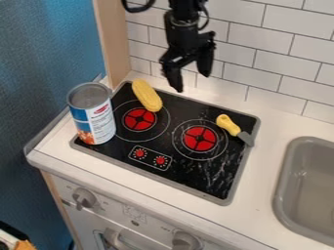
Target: Move the yellow knife to the bottom middle part of the stove
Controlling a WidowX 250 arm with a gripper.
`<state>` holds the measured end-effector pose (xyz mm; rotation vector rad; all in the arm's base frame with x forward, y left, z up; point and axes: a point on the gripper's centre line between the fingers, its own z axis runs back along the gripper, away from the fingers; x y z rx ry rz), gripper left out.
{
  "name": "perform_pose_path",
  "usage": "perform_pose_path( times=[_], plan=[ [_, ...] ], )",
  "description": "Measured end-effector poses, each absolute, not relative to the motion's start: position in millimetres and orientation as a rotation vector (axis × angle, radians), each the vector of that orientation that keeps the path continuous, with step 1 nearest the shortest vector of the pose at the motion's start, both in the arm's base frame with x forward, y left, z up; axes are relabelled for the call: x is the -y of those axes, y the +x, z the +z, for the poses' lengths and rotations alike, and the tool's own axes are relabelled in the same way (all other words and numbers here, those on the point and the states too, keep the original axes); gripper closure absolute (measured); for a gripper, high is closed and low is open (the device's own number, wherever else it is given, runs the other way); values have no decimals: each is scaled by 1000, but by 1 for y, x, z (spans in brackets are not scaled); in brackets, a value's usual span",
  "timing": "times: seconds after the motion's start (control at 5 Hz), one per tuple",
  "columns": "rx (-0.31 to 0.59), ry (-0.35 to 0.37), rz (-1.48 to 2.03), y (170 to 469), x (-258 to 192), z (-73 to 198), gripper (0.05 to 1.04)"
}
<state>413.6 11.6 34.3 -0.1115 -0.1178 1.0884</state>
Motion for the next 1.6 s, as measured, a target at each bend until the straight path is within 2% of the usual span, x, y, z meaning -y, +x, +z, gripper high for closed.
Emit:
perform_pose_path(
  times=[0.2,0.4,0.6,0.8,1.0,1.4,1.6],
  plan=[
    [95,-107,1053,413,17,20,83],
    [12,-95,1012,410,43,-9,83],
    [8,-74,991,409,55,-28,83],
    [3,-93,987,418,65,-40,83],
    [13,-103,986,422,66,-41,134],
    [53,-97,945,421,58,-41,684],
    [65,-81,859,415,47,-37,709]
  ],
)
